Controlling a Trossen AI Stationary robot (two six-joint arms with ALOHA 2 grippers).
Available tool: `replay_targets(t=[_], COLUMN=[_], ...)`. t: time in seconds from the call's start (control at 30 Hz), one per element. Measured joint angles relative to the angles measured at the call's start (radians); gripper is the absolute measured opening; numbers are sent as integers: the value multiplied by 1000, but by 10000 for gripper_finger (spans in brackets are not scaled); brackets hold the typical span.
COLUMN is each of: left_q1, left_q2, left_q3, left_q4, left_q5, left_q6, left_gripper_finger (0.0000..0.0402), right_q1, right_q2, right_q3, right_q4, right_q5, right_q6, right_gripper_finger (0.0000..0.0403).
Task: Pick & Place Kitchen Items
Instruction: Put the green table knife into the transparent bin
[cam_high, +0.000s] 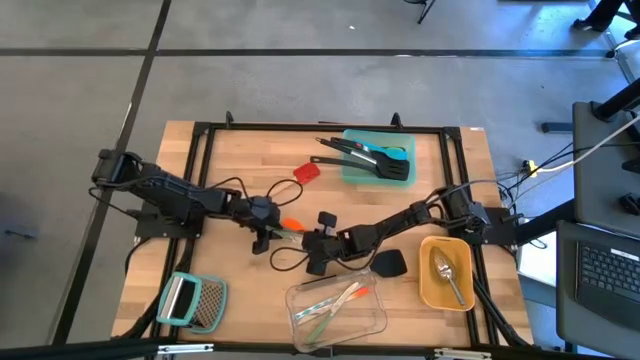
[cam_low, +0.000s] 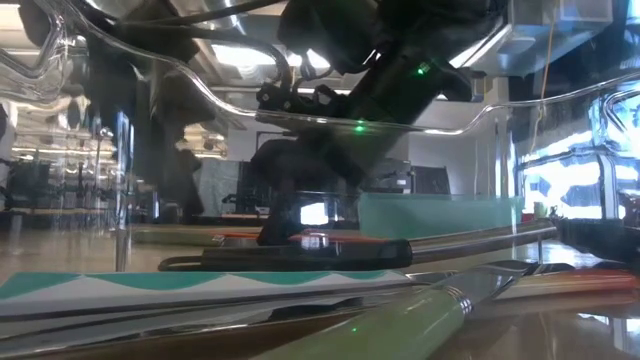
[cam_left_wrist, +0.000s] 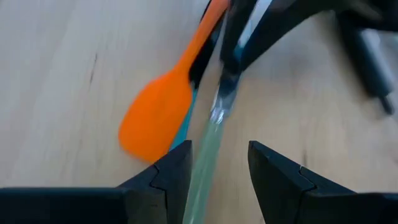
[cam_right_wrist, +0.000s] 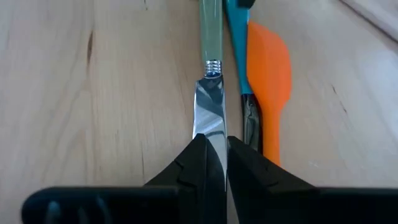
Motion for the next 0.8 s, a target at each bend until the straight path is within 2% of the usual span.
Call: replay_targets(t=[0.33, 0.57, 0.8], left_q1=[2, 1, -9], left_q2=[130, 139, 177], left_q3=[2, 2, 11], left_q4=[24, 24, -10], left_q5=[51, 72, 67], left_q6=[1, -21, 15], left_gripper_finger=[153, 152, 112], right_q1=[8, 5, 1], right_q2=[5, 7, 7], right_q3=[0, 0, 0], right_q4=[7, 9, 9], right_q5=[35, 49, 49], right_q6=[-3, 18, 53], right_gripper_finger=[59, 59, 59])
